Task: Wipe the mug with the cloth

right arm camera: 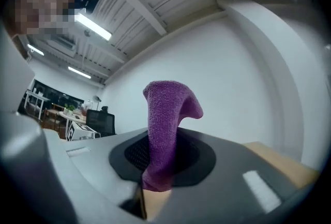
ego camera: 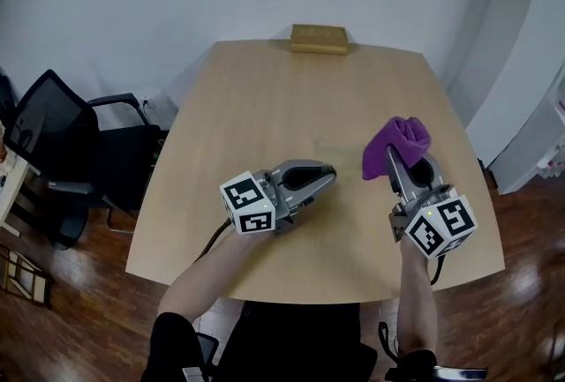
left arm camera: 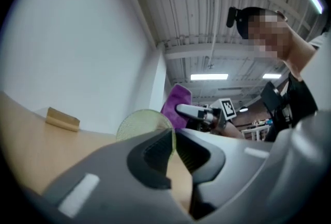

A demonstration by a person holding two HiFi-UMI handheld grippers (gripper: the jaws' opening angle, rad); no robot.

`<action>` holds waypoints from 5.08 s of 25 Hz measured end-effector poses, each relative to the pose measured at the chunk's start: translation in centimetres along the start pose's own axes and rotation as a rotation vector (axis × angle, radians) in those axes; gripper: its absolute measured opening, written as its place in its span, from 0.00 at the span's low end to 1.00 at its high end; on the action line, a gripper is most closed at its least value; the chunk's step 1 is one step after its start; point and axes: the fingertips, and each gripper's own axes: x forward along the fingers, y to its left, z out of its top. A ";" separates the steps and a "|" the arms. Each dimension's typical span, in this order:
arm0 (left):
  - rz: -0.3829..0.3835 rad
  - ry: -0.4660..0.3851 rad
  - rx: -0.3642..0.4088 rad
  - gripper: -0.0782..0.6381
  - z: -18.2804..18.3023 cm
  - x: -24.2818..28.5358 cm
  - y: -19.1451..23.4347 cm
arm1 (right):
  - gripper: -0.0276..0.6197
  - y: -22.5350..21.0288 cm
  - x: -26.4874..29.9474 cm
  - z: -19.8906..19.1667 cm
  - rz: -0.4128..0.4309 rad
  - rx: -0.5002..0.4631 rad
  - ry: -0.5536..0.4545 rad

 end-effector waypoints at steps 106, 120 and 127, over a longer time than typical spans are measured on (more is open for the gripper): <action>-0.038 -0.314 -0.576 0.17 0.7 -2.4 1.1 | 0.14 6.1 -0.1 3.1 0.342 0.508 -0.347; -0.078 -0.452 -0.769 0.19 1.1 -3.8 2.3 | 0.14 10.9 3.3 -3.0 0.440 0.592 -0.156; -0.088 -0.591 -0.794 0.18 3.0 -5.3 3.2 | 0.13 8.8 0.9 -3.2 0.322 0.486 -0.100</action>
